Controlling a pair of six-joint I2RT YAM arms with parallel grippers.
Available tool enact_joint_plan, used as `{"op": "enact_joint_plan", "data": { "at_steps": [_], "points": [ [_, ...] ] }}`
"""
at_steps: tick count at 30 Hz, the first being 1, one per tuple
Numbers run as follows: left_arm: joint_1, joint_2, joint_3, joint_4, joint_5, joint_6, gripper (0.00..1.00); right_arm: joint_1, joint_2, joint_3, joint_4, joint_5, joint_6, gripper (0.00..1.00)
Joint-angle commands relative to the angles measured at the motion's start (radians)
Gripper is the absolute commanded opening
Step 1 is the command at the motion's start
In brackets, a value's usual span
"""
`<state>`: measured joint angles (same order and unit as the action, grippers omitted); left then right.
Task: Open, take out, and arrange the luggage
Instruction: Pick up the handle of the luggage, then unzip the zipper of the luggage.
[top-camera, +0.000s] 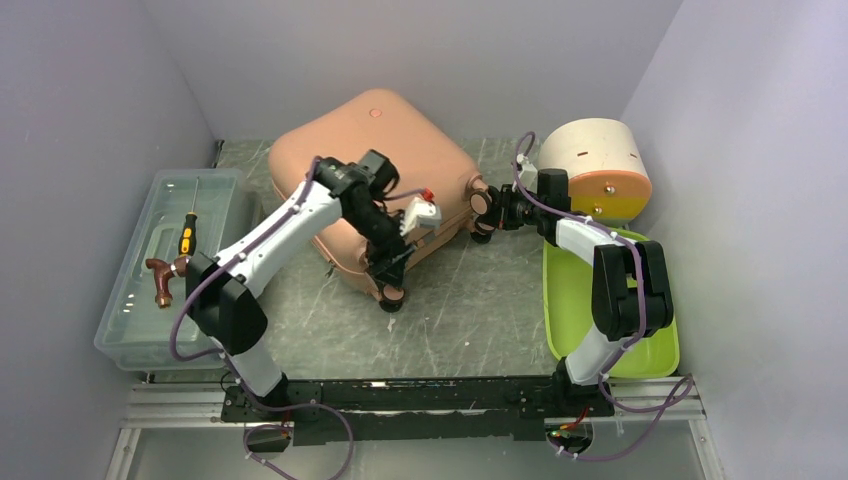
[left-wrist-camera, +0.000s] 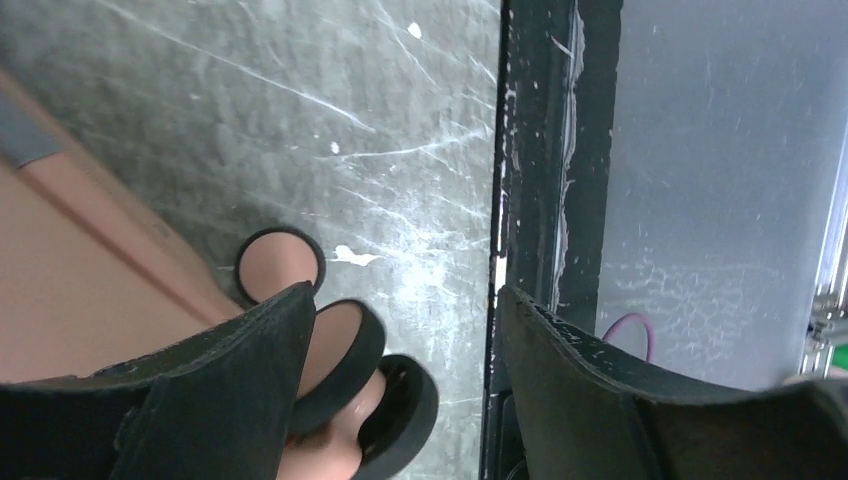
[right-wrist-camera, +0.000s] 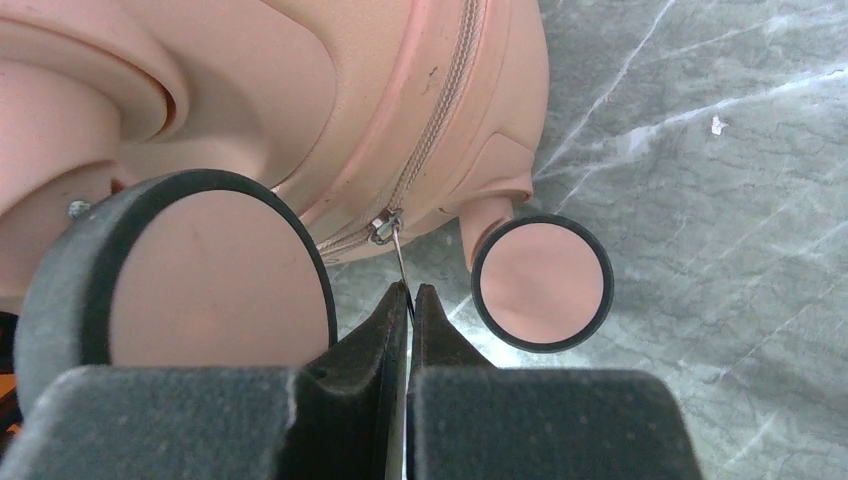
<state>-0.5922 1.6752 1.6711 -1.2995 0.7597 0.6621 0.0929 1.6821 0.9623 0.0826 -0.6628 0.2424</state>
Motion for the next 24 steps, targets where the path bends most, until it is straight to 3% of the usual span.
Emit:
{"op": "enact_joint_plan", "data": {
  "at_steps": [1,13,20,22,24],
  "points": [
    [-0.055,0.022,0.013,-0.017,-0.105,-0.004,0.72,-0.069,0.032,0.028,-0.012,0.193,-0.041,0.00],
    [-0.054,-0.182,-0.288,-0.005,-0.228,-0.020,0.45,-0.082,0.078,0.096,-0.078,0.211,-0.026,0.00],
    [-0.033,-0.315,-0.460,0.035,-0.285,-0.048,0.18,-0.076,0.025,0.055,-0.034,0.372,-0.025,0.00],
    [-0.014,-0.359,-0.494,0.043,-0.288,-0.052,0.03,-0.076,0.013,0.055,-0.026,0.403,-0.023,0.00],
    [0.012,-0.409,-0.526,0.051,-0.292,-0.054,0.00,-0.075,0.000,0.048,-0.007,0.410,-0.012,0.00]
  ]
}}
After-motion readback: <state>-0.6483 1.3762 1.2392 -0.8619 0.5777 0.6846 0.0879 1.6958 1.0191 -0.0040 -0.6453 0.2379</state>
